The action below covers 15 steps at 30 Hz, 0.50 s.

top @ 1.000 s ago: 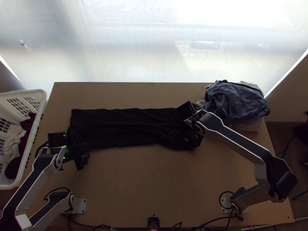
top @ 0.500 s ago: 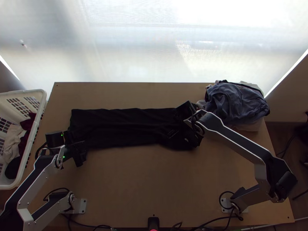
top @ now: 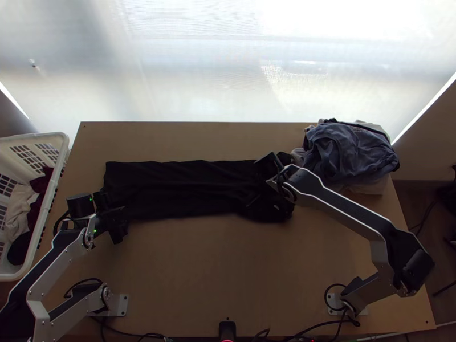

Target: Fold the t-shirt

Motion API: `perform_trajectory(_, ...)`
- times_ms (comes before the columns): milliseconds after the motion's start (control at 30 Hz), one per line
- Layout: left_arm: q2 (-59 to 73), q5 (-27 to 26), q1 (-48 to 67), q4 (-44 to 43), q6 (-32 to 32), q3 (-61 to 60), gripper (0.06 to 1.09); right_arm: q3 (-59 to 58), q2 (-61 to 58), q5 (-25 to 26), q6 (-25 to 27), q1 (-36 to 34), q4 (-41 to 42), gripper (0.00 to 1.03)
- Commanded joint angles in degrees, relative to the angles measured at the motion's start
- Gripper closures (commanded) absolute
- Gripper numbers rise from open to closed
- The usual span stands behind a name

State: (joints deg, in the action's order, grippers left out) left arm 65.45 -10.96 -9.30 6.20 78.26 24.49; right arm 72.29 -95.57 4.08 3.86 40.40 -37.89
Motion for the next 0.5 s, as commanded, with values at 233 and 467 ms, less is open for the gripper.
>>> perform_trajectory(233, 0.0, 0.3, -0.4, -0.4, -0.1, 1.0, 0.11, -1.8, -0.9, 2.4, 1.9, 2.2, 16.3, 1.0)
perform_trajectory(467, 0.6, 0.2, -0.4, 1.1, -0.1, 1.3, 0.43, -9.3, -4.5, 4.8, 4.8, 5.0, 29.7, 1.0)
